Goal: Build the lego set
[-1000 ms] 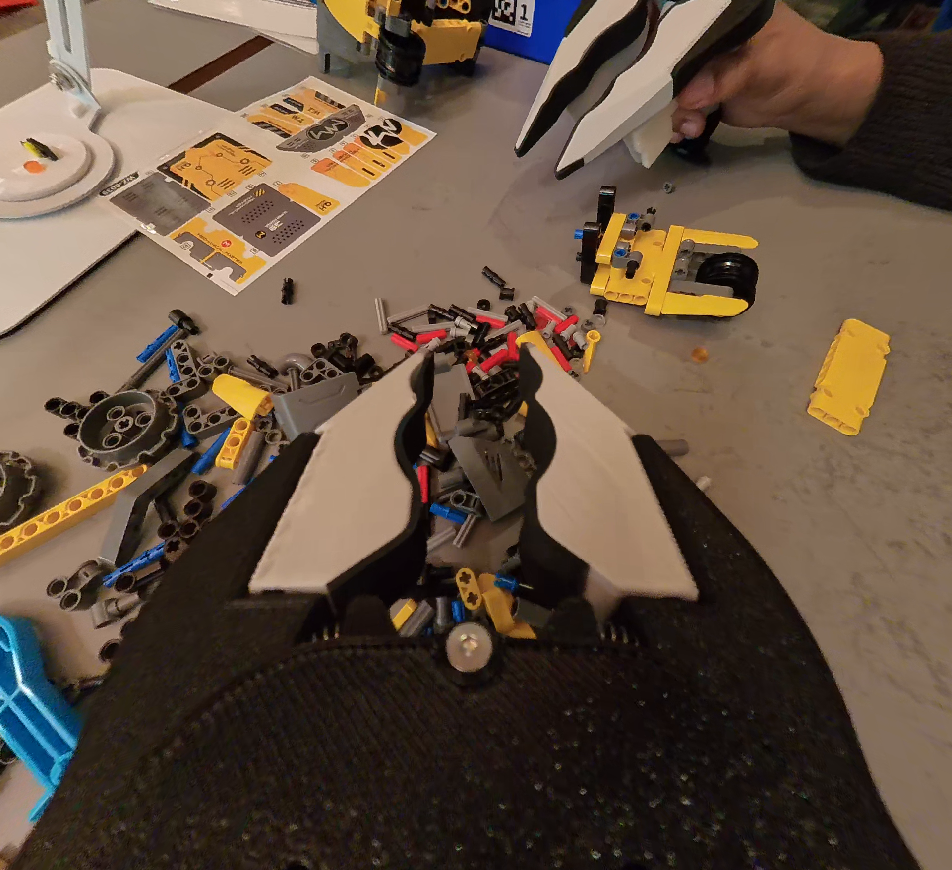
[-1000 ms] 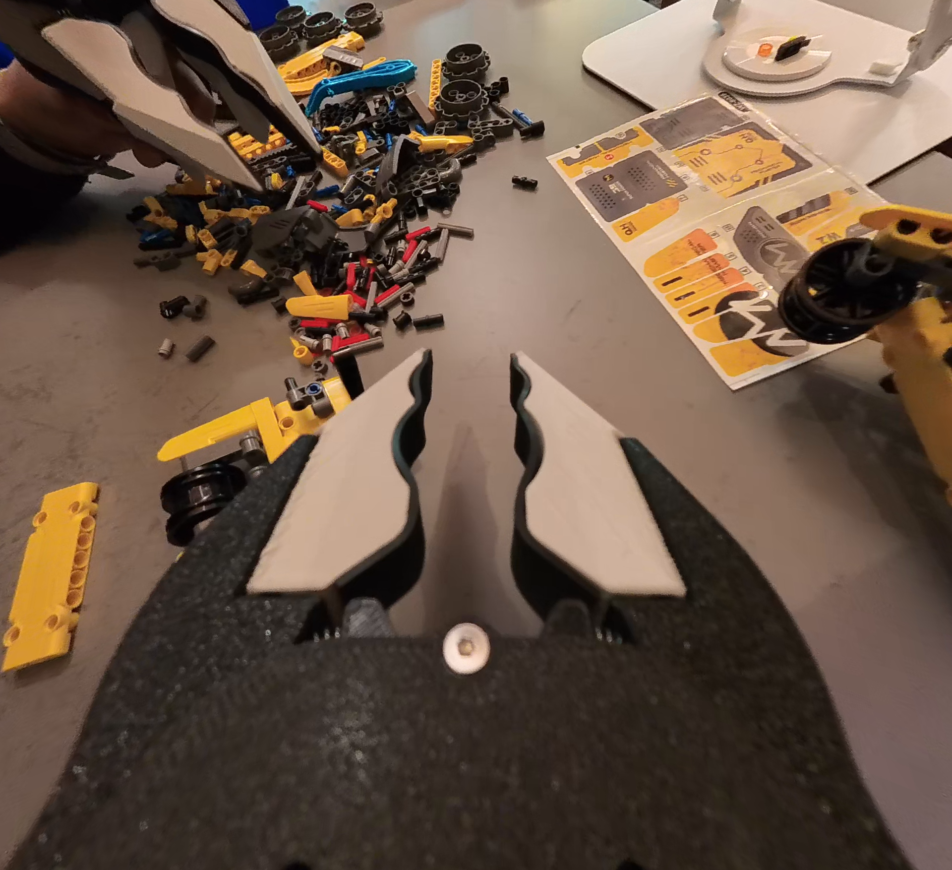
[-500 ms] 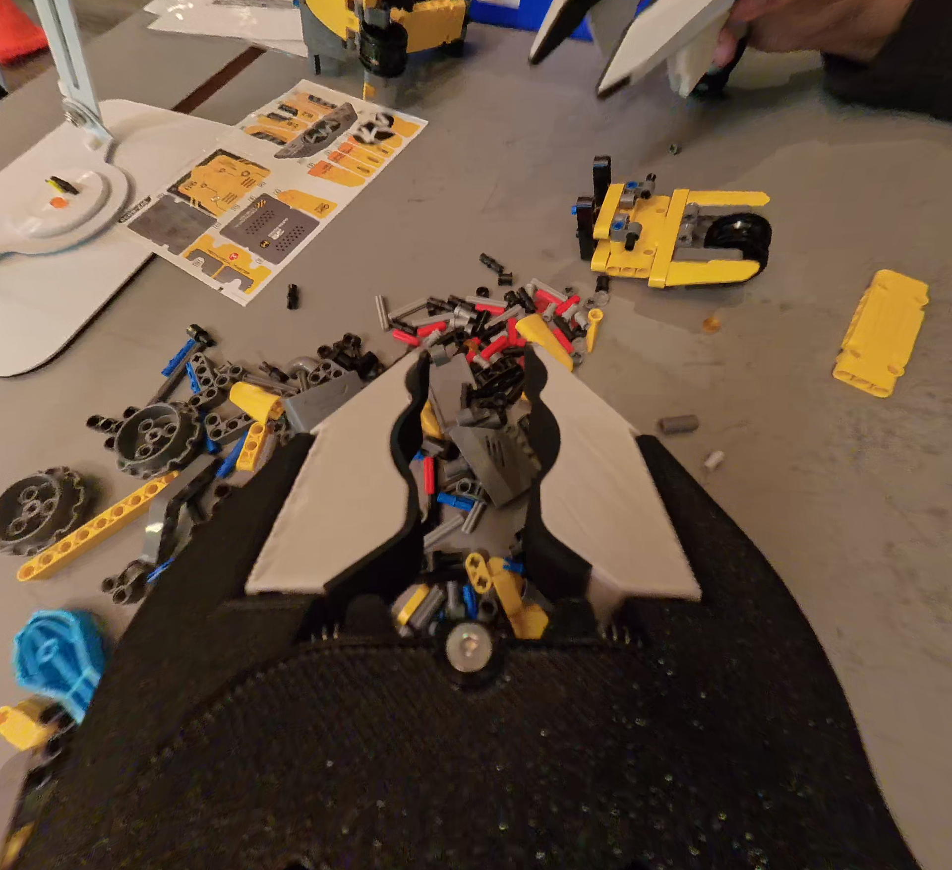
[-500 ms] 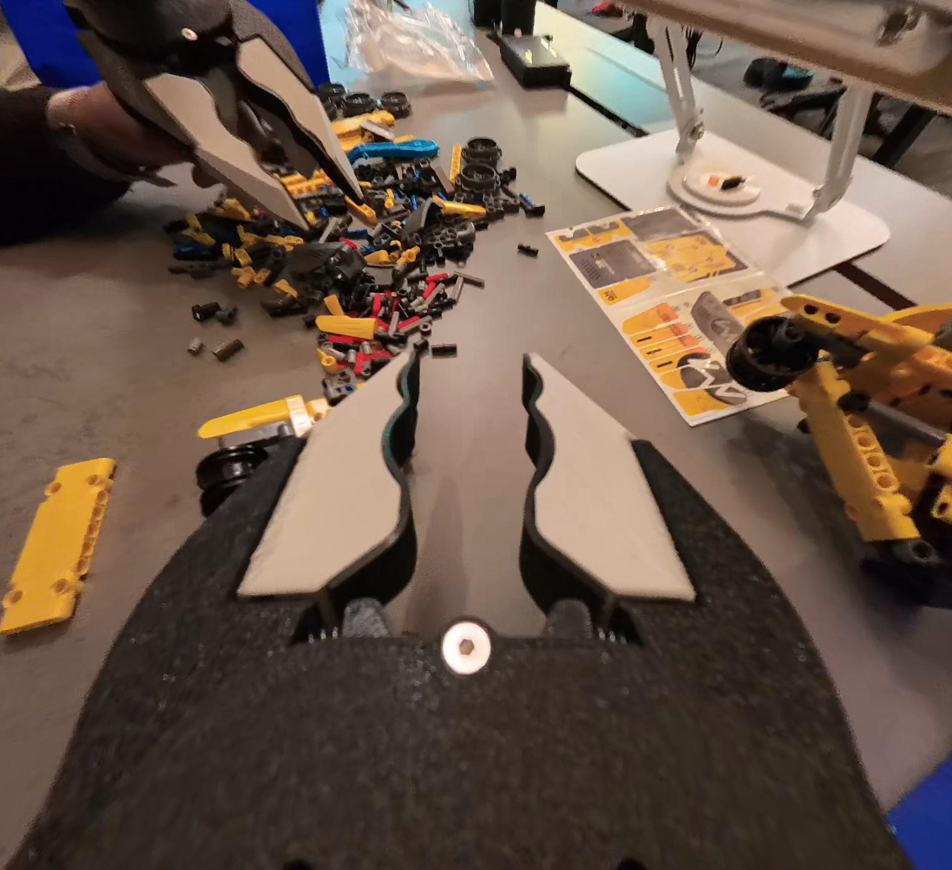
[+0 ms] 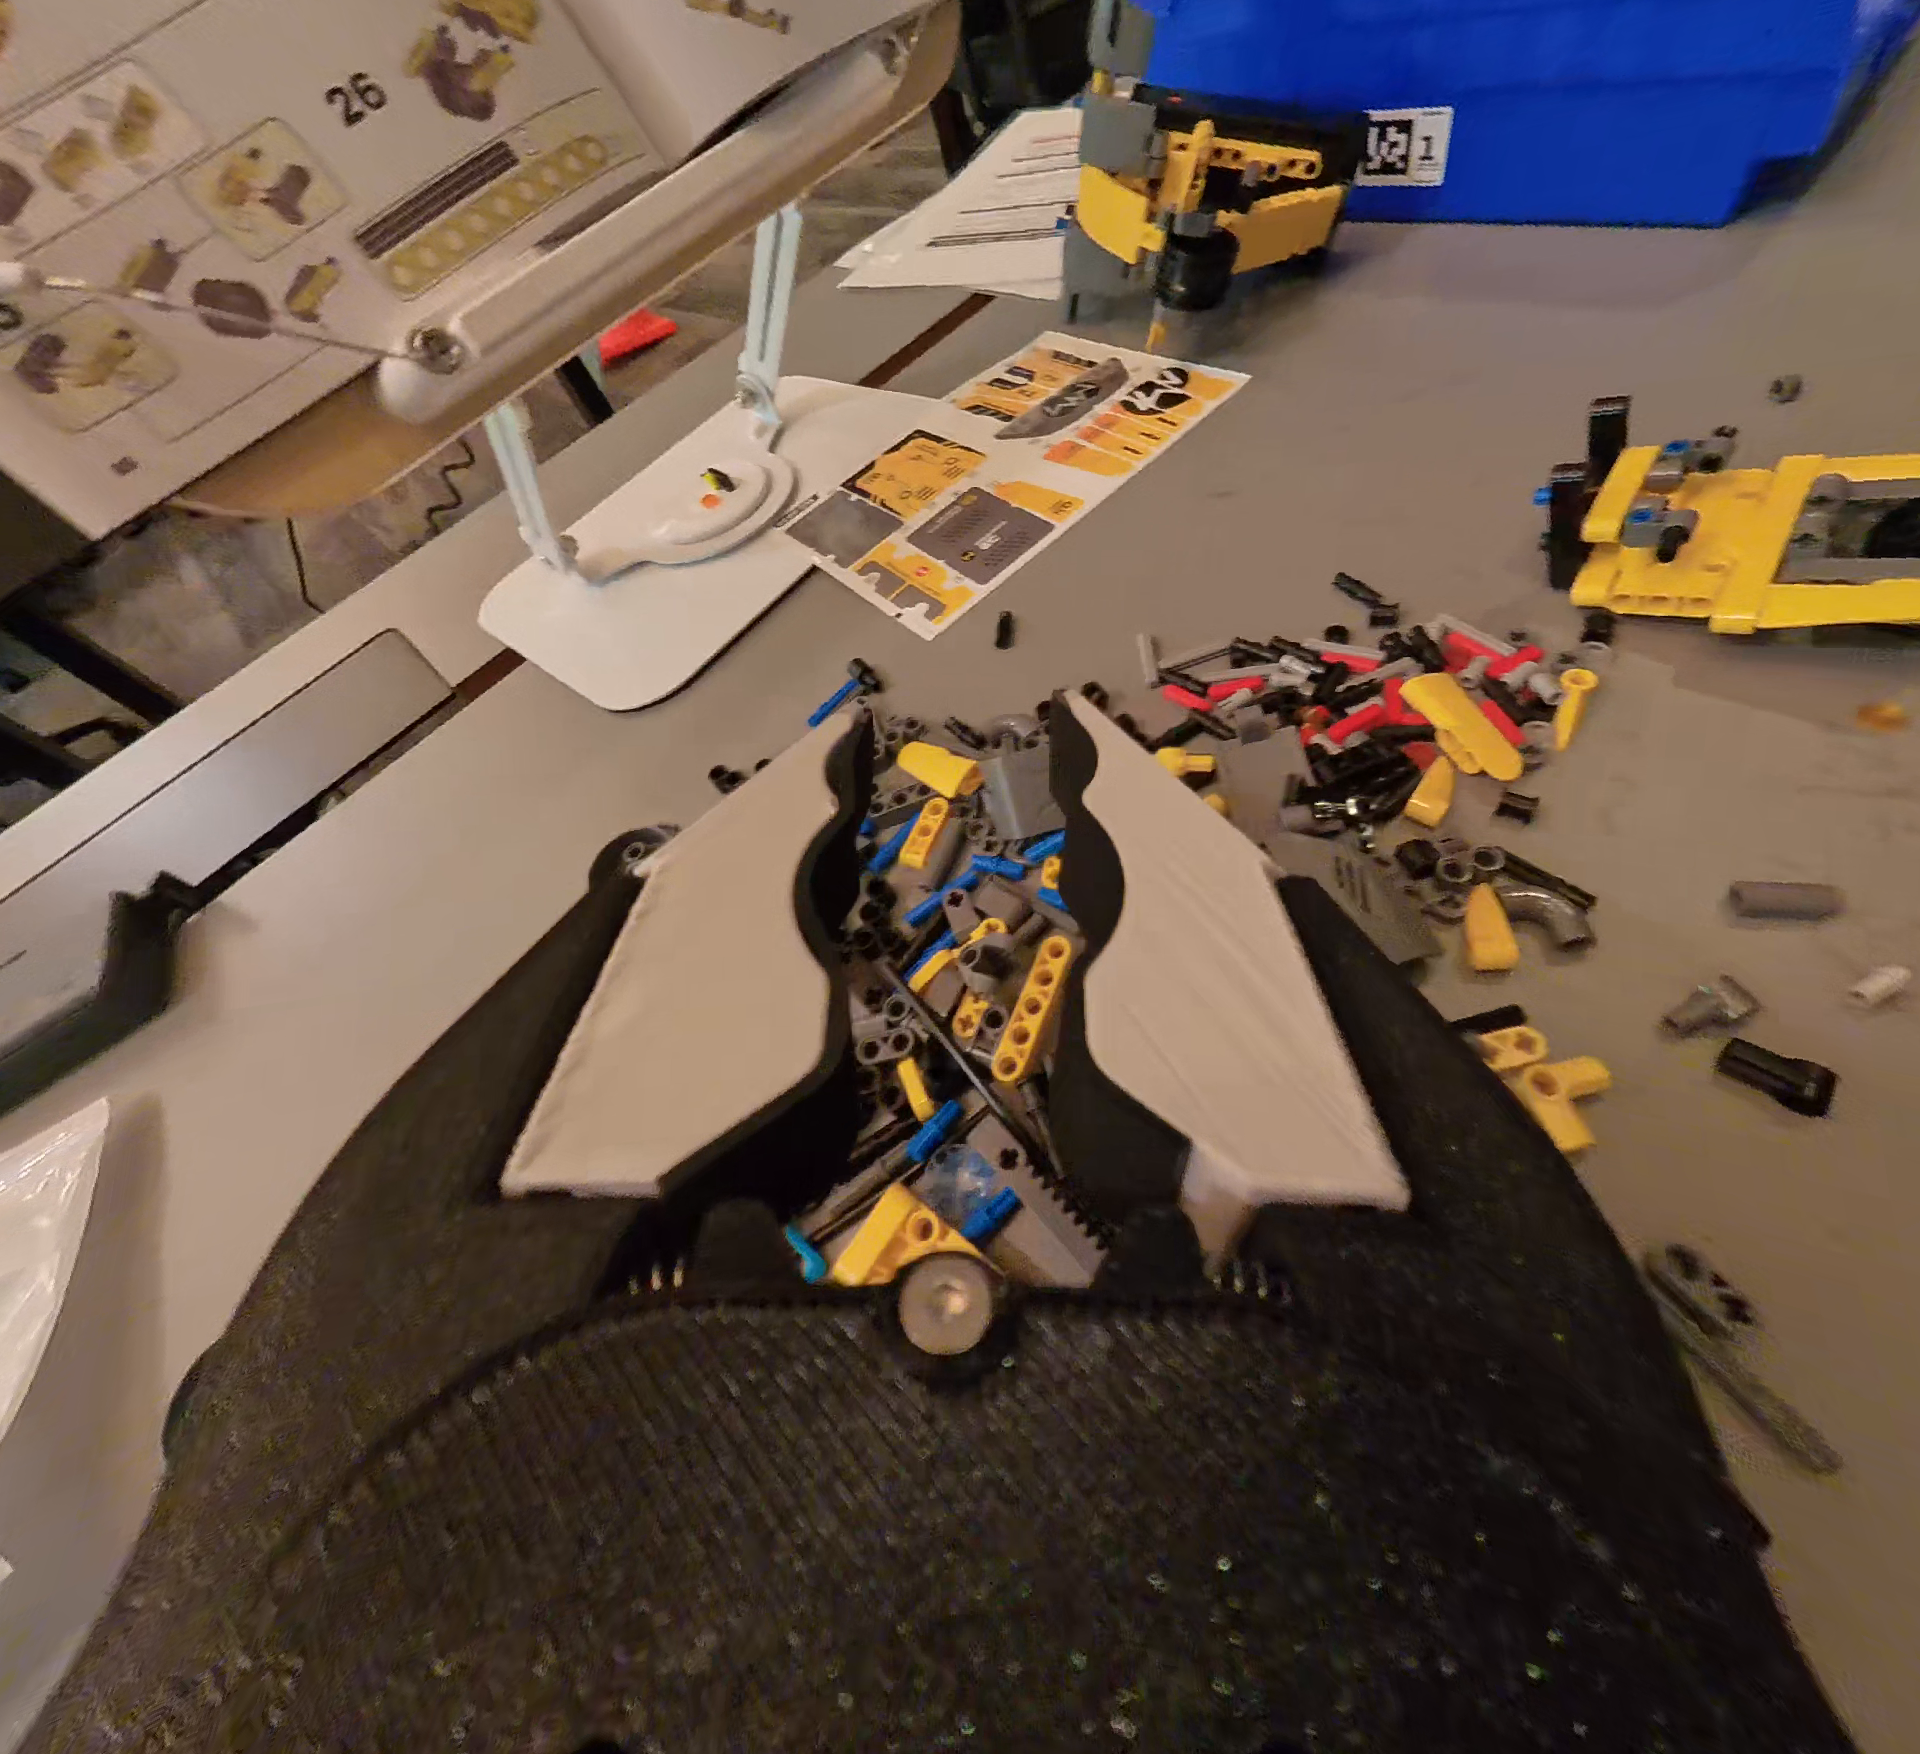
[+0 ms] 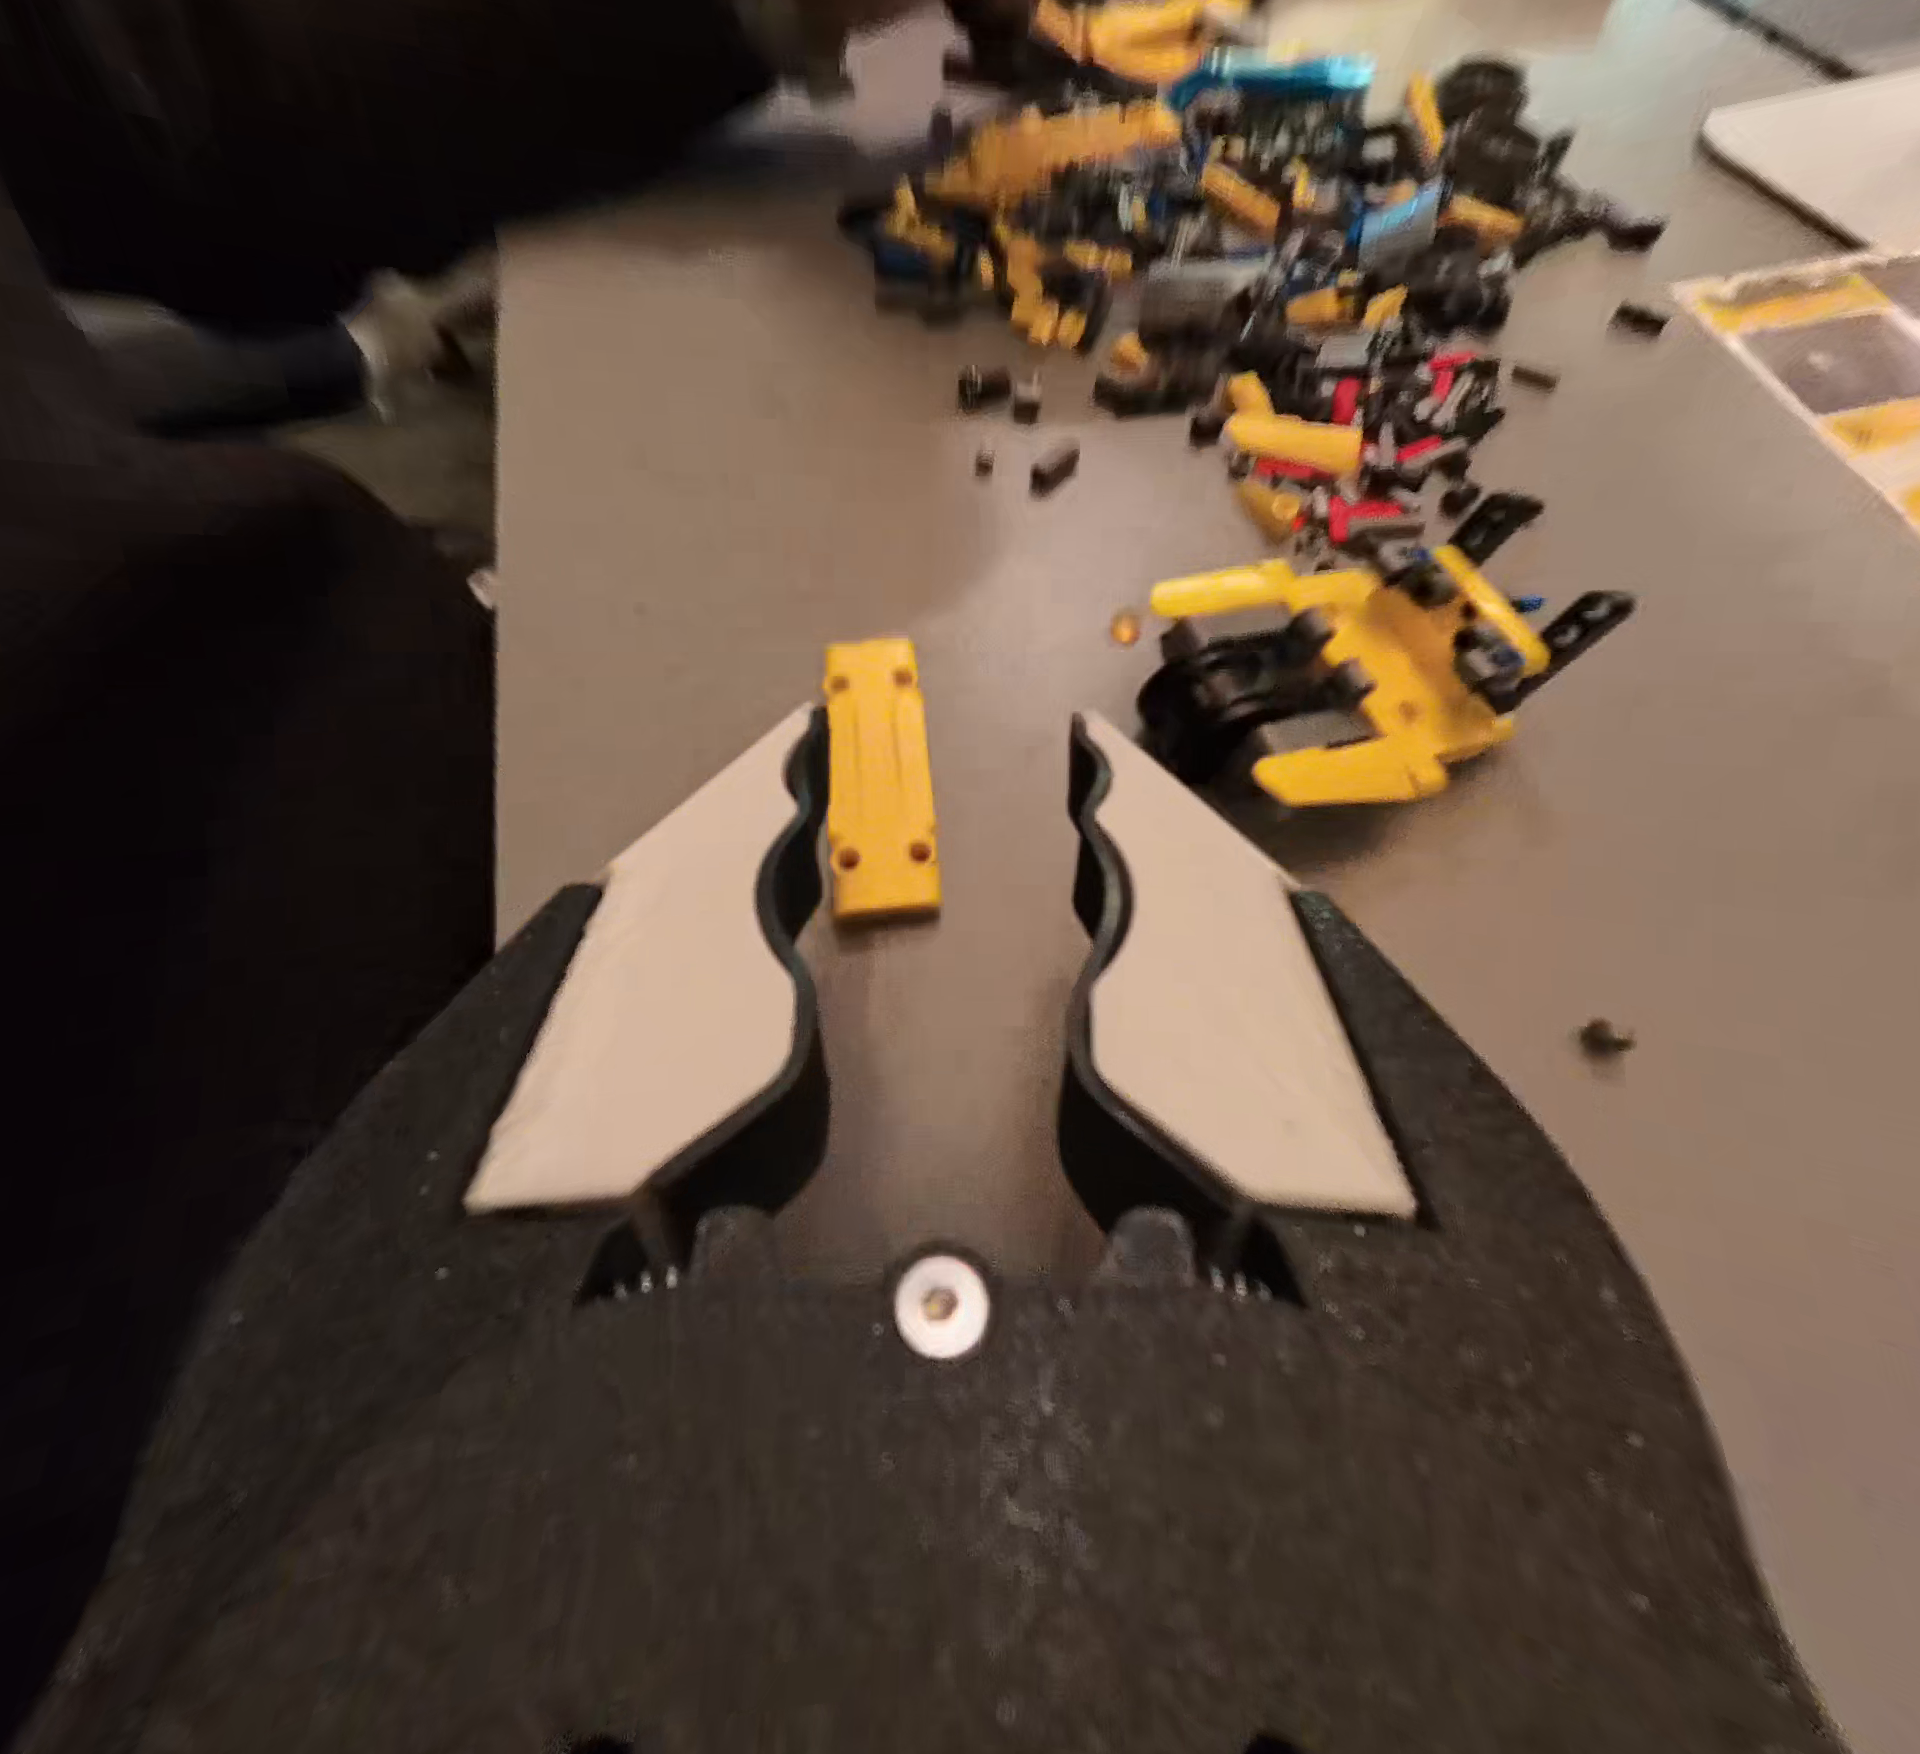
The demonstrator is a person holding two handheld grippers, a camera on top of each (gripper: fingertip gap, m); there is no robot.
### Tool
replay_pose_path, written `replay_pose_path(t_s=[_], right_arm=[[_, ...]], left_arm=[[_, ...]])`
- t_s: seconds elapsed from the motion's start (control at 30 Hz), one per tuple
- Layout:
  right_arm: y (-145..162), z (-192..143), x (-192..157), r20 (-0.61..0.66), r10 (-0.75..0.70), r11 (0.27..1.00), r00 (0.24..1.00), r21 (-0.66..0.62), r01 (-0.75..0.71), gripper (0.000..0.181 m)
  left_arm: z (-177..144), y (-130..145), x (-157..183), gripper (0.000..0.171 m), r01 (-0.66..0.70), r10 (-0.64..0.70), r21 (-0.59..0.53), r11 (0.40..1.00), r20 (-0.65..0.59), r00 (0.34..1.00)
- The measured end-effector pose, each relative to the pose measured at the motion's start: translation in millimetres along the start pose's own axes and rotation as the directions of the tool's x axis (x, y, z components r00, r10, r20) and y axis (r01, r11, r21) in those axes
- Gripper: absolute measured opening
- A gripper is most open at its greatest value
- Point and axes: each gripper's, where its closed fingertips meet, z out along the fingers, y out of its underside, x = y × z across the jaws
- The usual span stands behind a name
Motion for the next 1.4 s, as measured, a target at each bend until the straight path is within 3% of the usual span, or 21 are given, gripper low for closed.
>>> replay_pose_path(t_s=[0.17, 0.3, 0.4, 0.57, 0.67, 0.7, 0.73, 0.8, 0.9, 1.0, 1.1, 1.17, 1.23, 1.4], right_arm=[[32, 18, -12, -0.028, -0.133, 0.966, 0.991, -0.228, 0.123, 0.041], [36, 18, -13, 0.027, -0.092, 0.965, 0.995, -0.245, 0.095, 0.024], [45, 0, -2, 0.015, -0.062, 0.965, 0.998, -0.254, 0.064, 0.024], [78, -59, 42, -0.092, 0.021, 0.959, 0.996, -0.280, -0.047, 0.024], [89, -79, 54, -0.074, 0.087, 0.959, 0.993, -0.265, -0.104, 0.024], [90, -82, 55, -0.057, 0.104, 0.958, 0.993, -0.263, -0.115, 0.026], [88, -83, 57, -0.047, 0.121, 0.956, 0.992, -0.262, -0.129, 0.039], [66, -87, 66, -0.053, 0.109, 0.974, 0.993, -0.193, -0.118, 0.047], [-27, -97, 82, -0.077, 0.032, 0.988, 0.997, 0.151, -0.020, 0.037], [-138, -100, 107, -0.163, -0.006, 0.869, 0.987, 0.487, 0.086, 0.029], [-213, -67, 134, -0.153, 0.046, 0.786, 0.987, 0.615, 0.059, 0.028], [-231, -30, 145, -0.090, 0.082, 0.807, 0.993, 0.591, -0.013, 0.029], [-224, 0, 149, -0.066, 0.114, 0.834, 0.991, 0.548, -0.059, 0.030], [-151, 26, 164, -0.230, 0.098, 0.939, 0.968, 0.343, -0.014, 0.026]], left_arm=[[3, 9, -2, 0.031, 0.066, -0.064, 0.033, 0.997, -0.074, 0.995], [0, 6, -4, 0.031, 0.100, -0.095, 0.056, 0.993, -0.085, 0.992], [-2, 2, -2, 0.031, 0.104, -0.097, 0.071, 0.992, -0.096, 0.991], [-1, -3, 9, 0.032, 0.072, -0.063, 0.076, 0.994, -0.122, 0.991], [3, -4, 16, 0.033, 0.068, -0.056, 0.078, 0.995, -0.154, 0.987], [6, -4, 21, 0.035, 0.081, -0.066, 0.072, 0.994, -0.187, 0.980], [9, -6, 24, 0.037, 0.109, -0.093, 0.062, 0.992, -0.221, 0.971], [15, -18, 25, 0.042, 0.180, -0.157, 0.063, 0.982, -0.268, 0.951], [23, -52, 16, 0.044, 0.238, -0.199, 0.117, 0.964, -0.274, 0.941], [42, -89, -1, 0.044, 0.222, -0.180, 0.171, 0.960, -0.231, 0.956], [69, -97, -1, 0.042, 0.207, -0.189, 0.064, 0.976, -0.221, 0.957], [75, -97, 12, 0.037, 0.198, -0.179, 0.063, 0.978, -0.224, 0.958], [71, -87, 29, 0.029, 0.169, -0.146, 0.076, 0.983, -0.247, 0.958], [47, -36, 27, 0.027, 0.064, -0.075, -0.053, 0.997, -0.246, 0.966]])
